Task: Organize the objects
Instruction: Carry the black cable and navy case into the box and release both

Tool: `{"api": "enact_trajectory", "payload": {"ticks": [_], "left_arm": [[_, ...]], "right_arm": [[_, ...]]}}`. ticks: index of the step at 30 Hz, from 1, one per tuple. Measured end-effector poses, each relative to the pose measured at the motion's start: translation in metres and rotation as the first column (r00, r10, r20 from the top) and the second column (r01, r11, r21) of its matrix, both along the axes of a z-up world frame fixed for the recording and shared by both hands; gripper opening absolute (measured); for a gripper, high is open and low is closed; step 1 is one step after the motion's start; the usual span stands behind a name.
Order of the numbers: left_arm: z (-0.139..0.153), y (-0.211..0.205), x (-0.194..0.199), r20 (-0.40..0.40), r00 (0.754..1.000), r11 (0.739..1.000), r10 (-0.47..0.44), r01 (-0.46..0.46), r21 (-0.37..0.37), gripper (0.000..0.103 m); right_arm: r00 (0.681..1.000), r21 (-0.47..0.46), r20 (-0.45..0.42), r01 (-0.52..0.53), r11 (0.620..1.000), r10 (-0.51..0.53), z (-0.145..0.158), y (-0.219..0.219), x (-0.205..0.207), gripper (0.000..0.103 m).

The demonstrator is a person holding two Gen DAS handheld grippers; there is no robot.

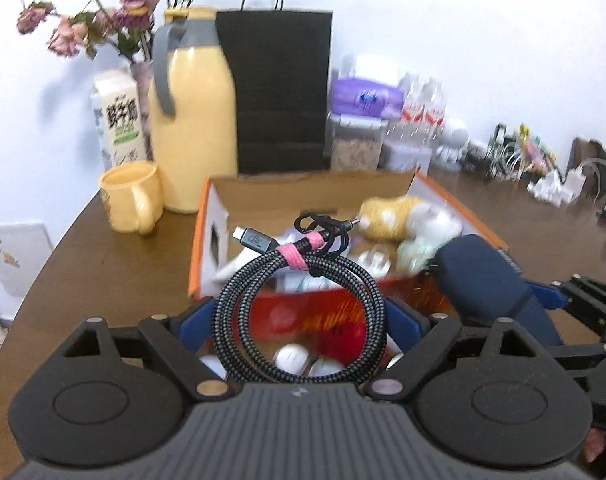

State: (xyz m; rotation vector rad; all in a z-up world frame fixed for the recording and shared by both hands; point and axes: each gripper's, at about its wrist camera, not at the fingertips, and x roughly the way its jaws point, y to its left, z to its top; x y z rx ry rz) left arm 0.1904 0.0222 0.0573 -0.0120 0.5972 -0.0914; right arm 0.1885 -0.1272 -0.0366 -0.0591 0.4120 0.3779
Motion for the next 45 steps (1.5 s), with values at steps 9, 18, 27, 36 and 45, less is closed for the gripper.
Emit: {"api": "enact_trajectory", "payload": {"ticks": [9, 18, 27, 36, 45], "left_arm": [[0.028, -0.006, 0.043, 0.064, 0.998, 0.997, 0.025, -0.02, -0.07, 0.09], [0.009, -0.005, 0.104, 0.046, 0.992, 0.985, 0.122, -0.115, -0.126, 0.09], [-0.034, 0.003, 0.139, -0.047, 0.988, 0.982, 0.15, -0.155, -0.109, 0.09], [-0.03, 0.001, 0.134, -0.006, 0.984, 0.981, 0.176, -0.176, -0.08, 0.09], [-0.025, -0.001, 0.13, 0.031, 0.982, 0.981, 0.185, -0.183, -0.056, 0.101]], "right_arm": [[0.997, 0.0, 0.077, -0.008, 1.0, 0.008, 0.034, 0.024, 0.052, 0.062], [0.998, 0.005, 0.055, 0.022, 1.0, -0.022, 0.03, 0.048, 0.12, 0.062], [0.998, 0.029, -0.051, 0.038, 0.999, -0.037, -0.006, 0.038, 0.154, 0.062], [0.999, 0.014, -0.024, 0.047, 0.999, -0.047, -0.005, 0.036, 0.15, 0.062], [0.995, 0.035, -0.043, 0.093, 0.995, -0.092, -0.003, 0.02, 0.156, 0.066]]}}
